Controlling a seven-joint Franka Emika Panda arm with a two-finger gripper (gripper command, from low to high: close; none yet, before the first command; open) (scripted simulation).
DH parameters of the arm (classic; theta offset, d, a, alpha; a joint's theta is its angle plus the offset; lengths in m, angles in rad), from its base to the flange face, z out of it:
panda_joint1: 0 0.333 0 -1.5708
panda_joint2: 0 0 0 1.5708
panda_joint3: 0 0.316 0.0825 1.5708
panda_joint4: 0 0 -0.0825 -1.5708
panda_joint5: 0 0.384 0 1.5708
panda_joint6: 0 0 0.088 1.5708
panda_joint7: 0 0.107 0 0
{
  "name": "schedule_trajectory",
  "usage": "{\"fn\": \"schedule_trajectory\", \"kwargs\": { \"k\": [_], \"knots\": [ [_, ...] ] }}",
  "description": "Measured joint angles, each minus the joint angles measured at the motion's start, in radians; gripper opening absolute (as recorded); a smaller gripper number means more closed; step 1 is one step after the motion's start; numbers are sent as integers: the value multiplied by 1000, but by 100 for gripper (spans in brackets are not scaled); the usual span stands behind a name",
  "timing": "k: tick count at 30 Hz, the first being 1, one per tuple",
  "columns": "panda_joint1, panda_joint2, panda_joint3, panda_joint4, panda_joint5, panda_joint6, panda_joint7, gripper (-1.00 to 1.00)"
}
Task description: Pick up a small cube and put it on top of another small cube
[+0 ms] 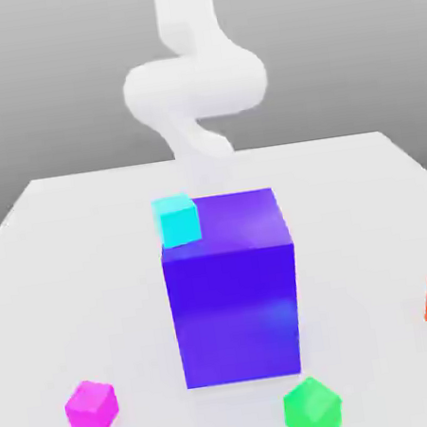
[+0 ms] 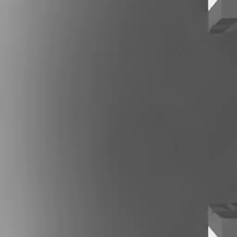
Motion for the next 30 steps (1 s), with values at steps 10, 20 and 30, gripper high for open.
{"fn": "schedule_trajectory", "kwargs": {
  "k": [10,20,30],
  "knots": [
    [115,38,-257,-31,-91,20,-532,0],
    [259,121,-523,-68,-183,65,-1050,0],
    [448,252,-813,-111,-257,138,-1576,0]
  ]
}}
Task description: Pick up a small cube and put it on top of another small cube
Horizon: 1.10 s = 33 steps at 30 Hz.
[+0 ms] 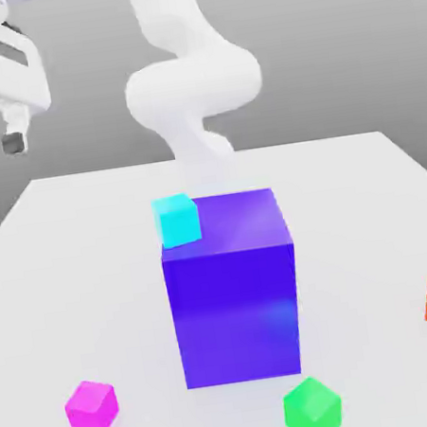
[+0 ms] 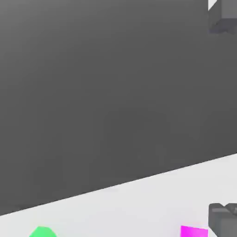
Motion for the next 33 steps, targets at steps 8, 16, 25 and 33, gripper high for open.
{"fn": "schedule_trajectory", "kwargs": {
  "k": [8,16,25,33],
  "knots": [
    [238,138,-297,-38,-31,82,-435,0],
    [704,195,-807,-69,-181,154,-780,0],
    [1097,16,-1272,-47,-633,148,-884,0],
    [1227,-92,-1436,2,-805,184,-778,-100]
  ]
}}
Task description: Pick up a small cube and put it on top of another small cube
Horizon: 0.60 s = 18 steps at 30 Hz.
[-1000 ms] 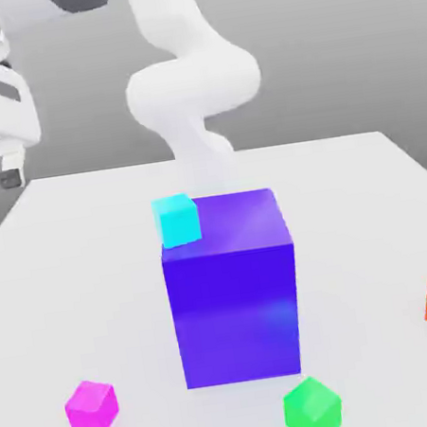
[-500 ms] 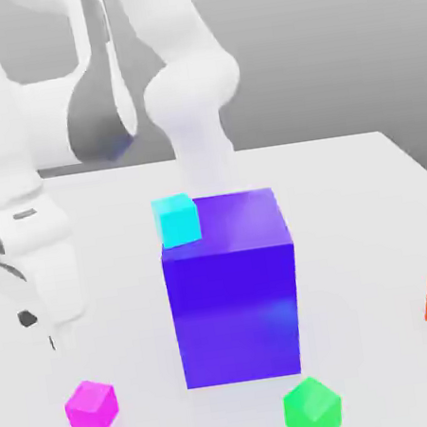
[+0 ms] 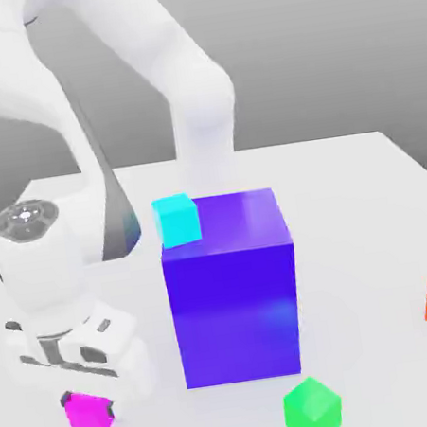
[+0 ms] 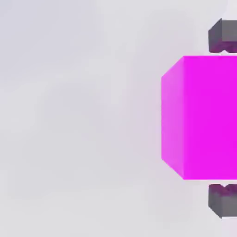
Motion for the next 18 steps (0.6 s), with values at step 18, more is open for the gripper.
{"fn": "schedule_trajectory", "kwargs": {
  "k": [18],
  "knots": [
    [-67,122,384,-20,236,-196,-173,-100]
  ]
}}
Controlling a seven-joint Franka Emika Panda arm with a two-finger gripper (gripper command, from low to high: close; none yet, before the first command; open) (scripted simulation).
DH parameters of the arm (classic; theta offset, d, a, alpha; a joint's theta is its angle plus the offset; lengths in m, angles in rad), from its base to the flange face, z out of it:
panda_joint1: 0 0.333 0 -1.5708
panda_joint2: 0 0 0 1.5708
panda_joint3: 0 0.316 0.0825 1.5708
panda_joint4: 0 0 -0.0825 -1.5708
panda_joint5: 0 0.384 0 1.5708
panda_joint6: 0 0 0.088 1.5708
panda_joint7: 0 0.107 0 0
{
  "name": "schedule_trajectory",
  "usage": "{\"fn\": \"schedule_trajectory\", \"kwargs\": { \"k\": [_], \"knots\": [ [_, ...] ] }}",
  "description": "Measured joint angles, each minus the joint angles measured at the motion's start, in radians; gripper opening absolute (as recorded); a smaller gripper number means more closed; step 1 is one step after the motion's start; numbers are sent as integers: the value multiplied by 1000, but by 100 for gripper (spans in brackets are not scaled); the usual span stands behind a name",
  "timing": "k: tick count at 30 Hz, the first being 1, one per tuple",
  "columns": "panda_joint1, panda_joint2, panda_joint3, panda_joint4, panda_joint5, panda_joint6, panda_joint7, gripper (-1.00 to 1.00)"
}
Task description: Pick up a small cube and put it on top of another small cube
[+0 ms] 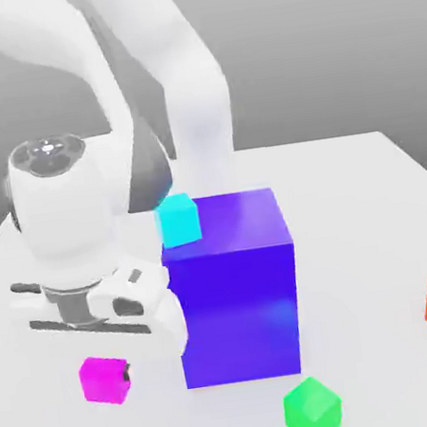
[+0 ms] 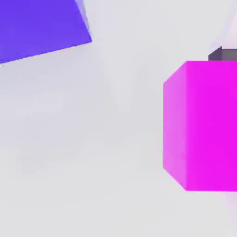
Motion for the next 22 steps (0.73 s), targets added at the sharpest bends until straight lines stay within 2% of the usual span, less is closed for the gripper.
{"fn": "schedule_trajectory", "kwargs": {
  "k": [11,19,20,22],
  "knots": [
    [266,-43,129,17,-7,-64,10,-100],
    [477,-150,-100,39,-187,14,118,-100],
    [492,-160,-119,42,-204,19,129,100],
    [492,-160,-119,42,-204,19,129,100]
  ]
}}
